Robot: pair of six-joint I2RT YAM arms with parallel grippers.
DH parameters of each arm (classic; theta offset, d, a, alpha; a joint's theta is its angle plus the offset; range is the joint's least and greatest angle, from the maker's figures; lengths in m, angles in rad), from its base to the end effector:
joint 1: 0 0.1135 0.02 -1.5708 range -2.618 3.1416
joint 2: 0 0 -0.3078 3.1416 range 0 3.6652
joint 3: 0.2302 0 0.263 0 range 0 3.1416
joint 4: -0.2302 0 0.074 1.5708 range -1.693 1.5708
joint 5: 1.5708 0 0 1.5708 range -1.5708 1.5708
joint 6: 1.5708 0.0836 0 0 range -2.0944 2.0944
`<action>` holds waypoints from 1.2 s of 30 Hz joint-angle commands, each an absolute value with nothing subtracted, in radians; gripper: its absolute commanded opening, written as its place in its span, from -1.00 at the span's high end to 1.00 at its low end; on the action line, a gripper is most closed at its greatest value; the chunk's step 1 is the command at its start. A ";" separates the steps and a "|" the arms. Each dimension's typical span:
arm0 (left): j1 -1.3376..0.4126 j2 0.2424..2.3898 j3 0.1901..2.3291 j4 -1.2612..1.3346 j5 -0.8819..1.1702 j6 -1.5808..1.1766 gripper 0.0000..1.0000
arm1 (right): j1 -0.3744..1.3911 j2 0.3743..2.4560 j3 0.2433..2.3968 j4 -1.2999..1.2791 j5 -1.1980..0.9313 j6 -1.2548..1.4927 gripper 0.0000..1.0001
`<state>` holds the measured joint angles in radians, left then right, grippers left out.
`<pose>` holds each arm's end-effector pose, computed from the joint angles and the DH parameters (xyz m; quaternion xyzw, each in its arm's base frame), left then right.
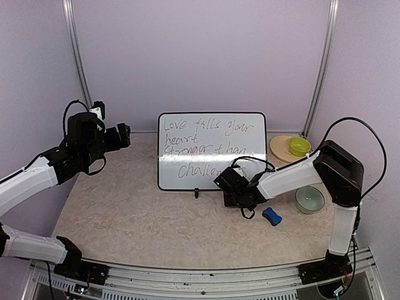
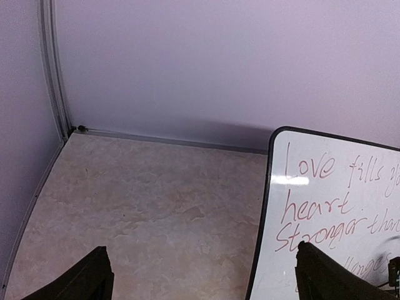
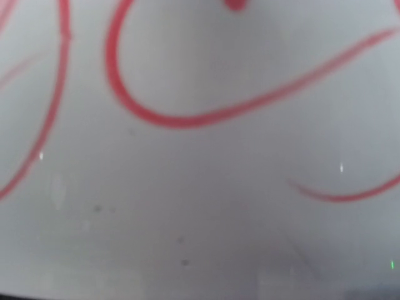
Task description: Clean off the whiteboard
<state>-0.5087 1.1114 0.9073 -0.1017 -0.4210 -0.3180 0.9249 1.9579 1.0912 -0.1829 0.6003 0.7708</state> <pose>0.2697 -0.1113 0.3510 -0.0479 0.7969 -0.0779 0.5971 0.2899 0.3061 0.1182 0.0049 0.9262 -0.0044 0.3771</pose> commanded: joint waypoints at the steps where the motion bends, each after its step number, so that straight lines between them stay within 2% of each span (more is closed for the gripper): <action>1: -0.484 1.105 0.896 -0.071 -0.390 -0.333 -0.98 | 0.921 1.901 1.029 -0.116 0.494 0.653 1.00; 18: -0.427 1.087 0.885 -0.057 -0.391 -0.342 -0.98 | 0.922 1.723 0.806 0.119 0.211 0.308 1.00; 28: -0.417 1.076 0.879 -0.051 -0.396 -0.342 -0.98 | 0.923 1.655 0.761 0.081 0.095 0.100 1.00; 36: -0.416 1.074 0.877 -0.051 -0.393 -0.345 -0.97 | 0.913 1.639 0.745 0.015 0.133 0.042 1.00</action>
<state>-0.4255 1.0927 0.8906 -0.0746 -0.3912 -0.3367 0.9123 1.6745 0.7547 0.0498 0.1528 0.1154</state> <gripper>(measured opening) 0.988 0.113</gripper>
